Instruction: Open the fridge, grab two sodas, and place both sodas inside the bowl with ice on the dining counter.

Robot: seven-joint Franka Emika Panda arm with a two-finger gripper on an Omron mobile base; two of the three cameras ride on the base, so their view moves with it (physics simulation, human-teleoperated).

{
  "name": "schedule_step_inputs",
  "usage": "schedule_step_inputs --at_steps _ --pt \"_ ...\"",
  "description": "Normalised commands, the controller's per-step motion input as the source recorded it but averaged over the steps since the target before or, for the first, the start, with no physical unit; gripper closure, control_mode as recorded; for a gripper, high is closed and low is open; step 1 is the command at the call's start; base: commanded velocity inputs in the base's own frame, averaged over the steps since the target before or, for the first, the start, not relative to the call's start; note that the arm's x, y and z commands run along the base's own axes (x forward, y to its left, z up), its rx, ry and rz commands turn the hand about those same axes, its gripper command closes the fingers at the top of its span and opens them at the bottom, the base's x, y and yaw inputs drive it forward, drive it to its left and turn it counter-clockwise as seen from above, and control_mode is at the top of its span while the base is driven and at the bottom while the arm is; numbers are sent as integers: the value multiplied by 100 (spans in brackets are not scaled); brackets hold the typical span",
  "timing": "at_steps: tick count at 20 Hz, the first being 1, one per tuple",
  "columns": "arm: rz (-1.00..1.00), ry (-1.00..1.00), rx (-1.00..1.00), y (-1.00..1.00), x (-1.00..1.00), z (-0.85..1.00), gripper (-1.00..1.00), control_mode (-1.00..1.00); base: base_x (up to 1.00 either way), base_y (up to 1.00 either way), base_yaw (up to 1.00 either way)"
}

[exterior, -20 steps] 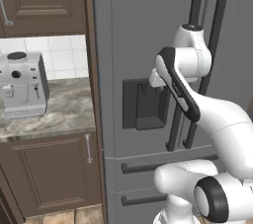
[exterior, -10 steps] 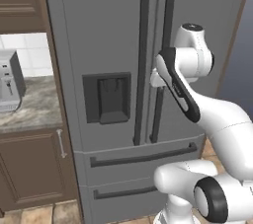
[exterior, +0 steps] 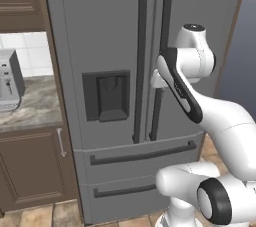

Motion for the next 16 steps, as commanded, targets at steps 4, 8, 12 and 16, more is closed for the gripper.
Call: schedule_step_inputs --at_steps 4,8,12,16 --pt "0 0 0 0 0 0 -100 100 -43 14 0" --pt "0 0 0 0 0 0 -100 100 -31 12 0" --pt "0 0 0 0 0 0 -100 100 -13 17 0" --pt "0 0 0 0 0 0 -100 100 -12 7 0"
